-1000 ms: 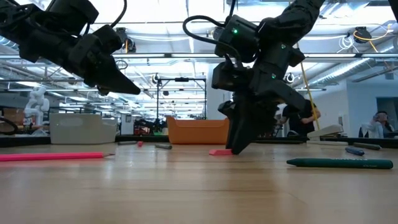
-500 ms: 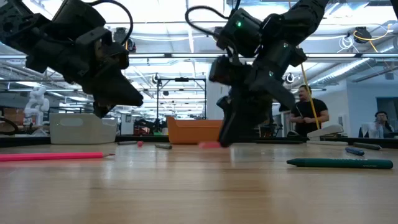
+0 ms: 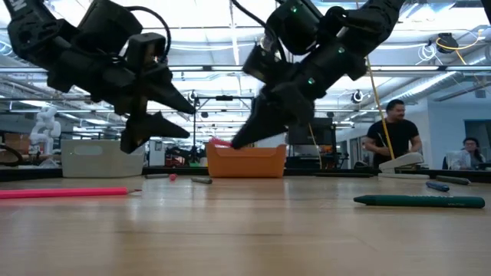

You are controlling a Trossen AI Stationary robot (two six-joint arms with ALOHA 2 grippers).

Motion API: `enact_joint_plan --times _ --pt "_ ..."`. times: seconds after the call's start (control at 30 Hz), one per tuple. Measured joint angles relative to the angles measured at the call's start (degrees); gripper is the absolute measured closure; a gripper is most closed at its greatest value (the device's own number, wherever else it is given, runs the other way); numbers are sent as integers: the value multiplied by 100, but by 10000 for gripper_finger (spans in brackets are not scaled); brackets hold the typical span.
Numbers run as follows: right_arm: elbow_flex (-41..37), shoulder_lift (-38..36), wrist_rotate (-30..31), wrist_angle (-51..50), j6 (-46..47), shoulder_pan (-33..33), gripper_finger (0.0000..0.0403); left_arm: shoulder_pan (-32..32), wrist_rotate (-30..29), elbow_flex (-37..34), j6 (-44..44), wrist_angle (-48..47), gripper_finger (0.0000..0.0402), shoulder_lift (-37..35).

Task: Sort crayons/erasers/pens/pencils in bins
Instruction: Put the pink eraser into the blue bin

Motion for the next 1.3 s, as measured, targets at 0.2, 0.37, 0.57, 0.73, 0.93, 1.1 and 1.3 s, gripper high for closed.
enact_joint_plan --times 0.2,0.37,0.57,0.73,0.93,1.1,1.3 --pt "4 -4 79 611 -298 0 344 2 -45 323 67 7 204 248" --pt "7 -4 164 872 -419 16 344 62 -120 374 63 -4 204 307" --pt "9 -10 166 1332 -598 28 344 125 -214 376 107 97 215 306" --pt "9 -11 208 1380 -729 31 344 118 -304 376 375 232 282 303" --pt "9 -11 239 1349 -755 56 319 118 -308 376 833 298 382 303" --pt "11 -20 414 1286 -603 132 262 194 -353 375 1218 48 379 241" --pt "20 -176 1159 965 -702 339 197 285 -447 374 1877 -767 386 -276"
